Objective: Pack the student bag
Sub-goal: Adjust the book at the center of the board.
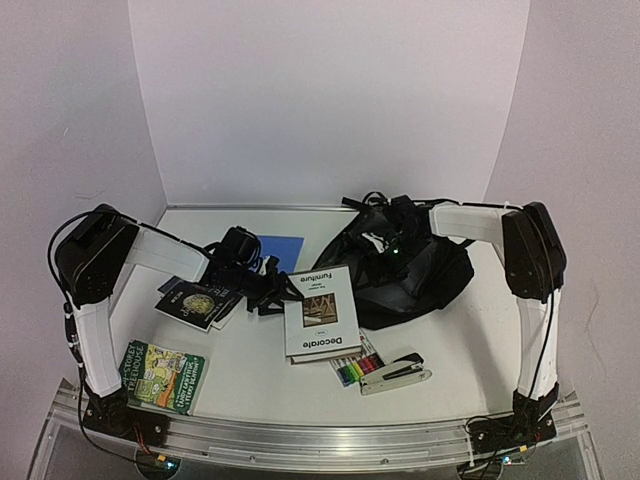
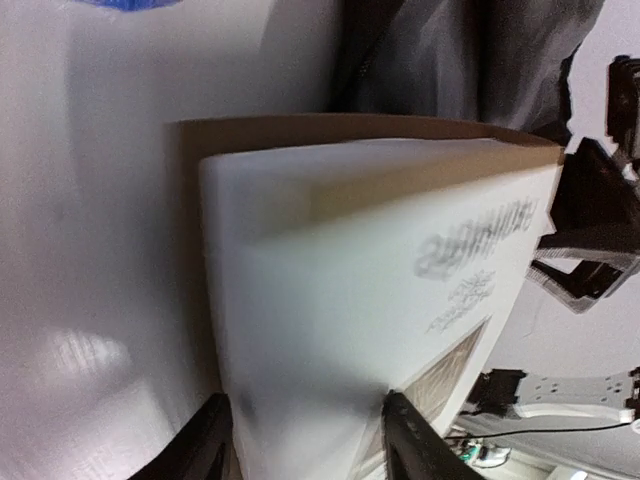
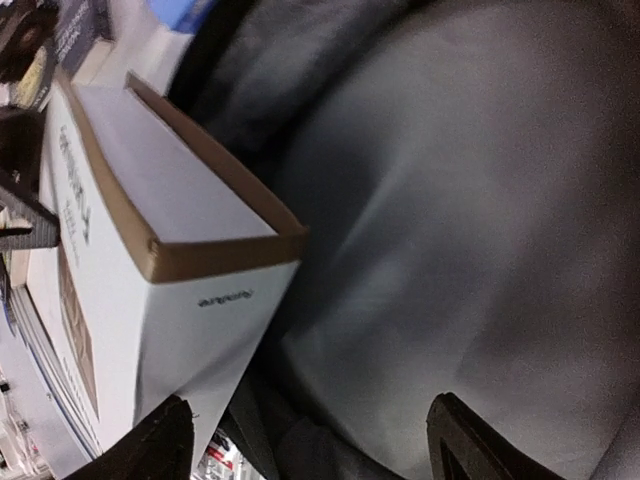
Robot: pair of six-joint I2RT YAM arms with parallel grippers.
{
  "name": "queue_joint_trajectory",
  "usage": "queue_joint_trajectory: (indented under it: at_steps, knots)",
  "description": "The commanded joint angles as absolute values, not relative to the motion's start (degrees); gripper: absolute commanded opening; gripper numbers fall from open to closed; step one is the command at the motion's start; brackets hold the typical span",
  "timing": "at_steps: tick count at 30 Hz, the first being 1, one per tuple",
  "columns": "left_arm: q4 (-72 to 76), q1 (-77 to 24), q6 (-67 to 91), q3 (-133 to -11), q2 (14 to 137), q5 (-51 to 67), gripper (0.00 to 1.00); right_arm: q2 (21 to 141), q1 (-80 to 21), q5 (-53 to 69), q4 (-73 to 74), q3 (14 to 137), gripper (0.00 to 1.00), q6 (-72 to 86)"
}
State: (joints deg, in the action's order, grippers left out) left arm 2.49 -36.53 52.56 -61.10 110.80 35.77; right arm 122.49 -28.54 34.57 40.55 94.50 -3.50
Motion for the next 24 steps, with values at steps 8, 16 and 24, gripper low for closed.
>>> queue_joint_trajectory:
  at_steps: [8,16,24]
  knots:
    - [6.4,-36.9,53.3,-75.7,114.8,33.4,0.15,116.1,-24.1,42.0,40.7,99.5,0.98,1.7]
    - [7.9,-35.5,58.6,-82.3,119.9,29.6,0.02,115.0,-22.5,31.6,41.1,100.7,0.98,1.0]
    - [4.7,-35.3,58.4,-83.8,118.8,30.8,0.48,116.2,-20.8,35.4,42.3,101.6,0.88,1.0]
